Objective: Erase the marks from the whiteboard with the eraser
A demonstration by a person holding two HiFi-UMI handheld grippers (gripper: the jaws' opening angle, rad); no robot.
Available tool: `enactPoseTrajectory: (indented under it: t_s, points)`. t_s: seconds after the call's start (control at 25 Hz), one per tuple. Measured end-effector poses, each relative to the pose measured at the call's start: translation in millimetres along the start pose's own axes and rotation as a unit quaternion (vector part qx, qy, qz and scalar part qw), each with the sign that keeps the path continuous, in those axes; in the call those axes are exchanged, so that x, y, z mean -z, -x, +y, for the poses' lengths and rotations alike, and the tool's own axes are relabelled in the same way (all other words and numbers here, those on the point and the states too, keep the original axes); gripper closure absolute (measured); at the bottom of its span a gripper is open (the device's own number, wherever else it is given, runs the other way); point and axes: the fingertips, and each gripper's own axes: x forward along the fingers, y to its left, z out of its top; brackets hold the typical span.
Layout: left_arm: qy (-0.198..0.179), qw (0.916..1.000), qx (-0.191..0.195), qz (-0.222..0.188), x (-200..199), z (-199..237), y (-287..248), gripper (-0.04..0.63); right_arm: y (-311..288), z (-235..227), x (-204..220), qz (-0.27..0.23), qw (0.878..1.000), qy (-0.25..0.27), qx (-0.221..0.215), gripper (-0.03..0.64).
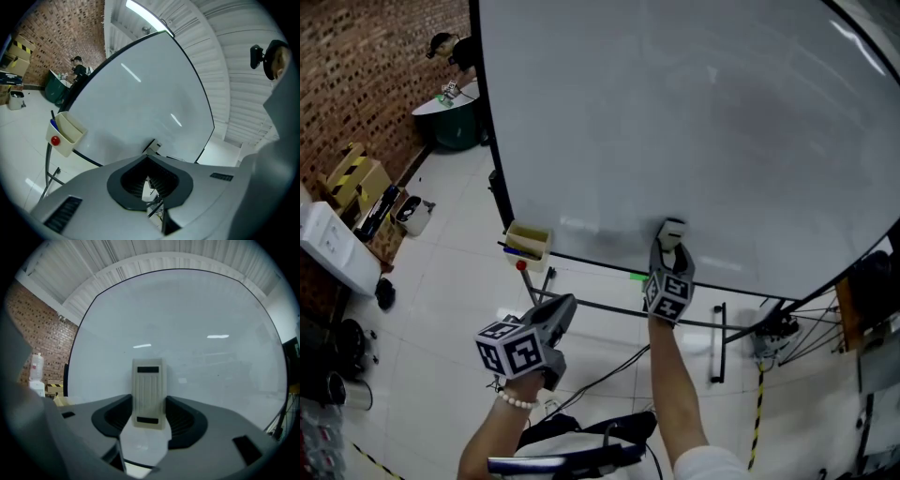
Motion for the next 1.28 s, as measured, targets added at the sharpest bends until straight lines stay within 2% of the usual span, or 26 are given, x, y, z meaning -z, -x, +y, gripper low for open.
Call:
enactPoseTrajectory:
  t_s: [0.32,0.52,0.72,1.0,1.28]
  points:
    - [0.009,0.9997,-0.020,-0.007,-28.7,56.2,60.6,0.606,-20.2,95.7,6.7,0.005,1.000,0.009,-0.014,0.364]
    - [0.018,0.9991,-0.032,-0.020,-41.8,81.3,84.6,0.606,-30.8,146.4,16.8,0.007,1.000,-0.015,-0.006,0.363]
    - [0.026,0.9982,-0.046,-0.029,-51.4,102.0,105.8,0.606,-44.4,200.9,22.4,0.009,1.000,-0.020,-0.021,0.362]
    - [0.036,0.9956,-0.069,-0.053,-67.0,129.2,138.9,0.606,-54.7,249.2,29.1,0.006,0.999,-0.021,-0.026,0.362]
    - [0.048,0.9925,-0.091,-0.066,-71.2,150.2,163.5,0.606,-65.1,306.0,32.6,0.009,0.999,0.005,-0.040,0.362]
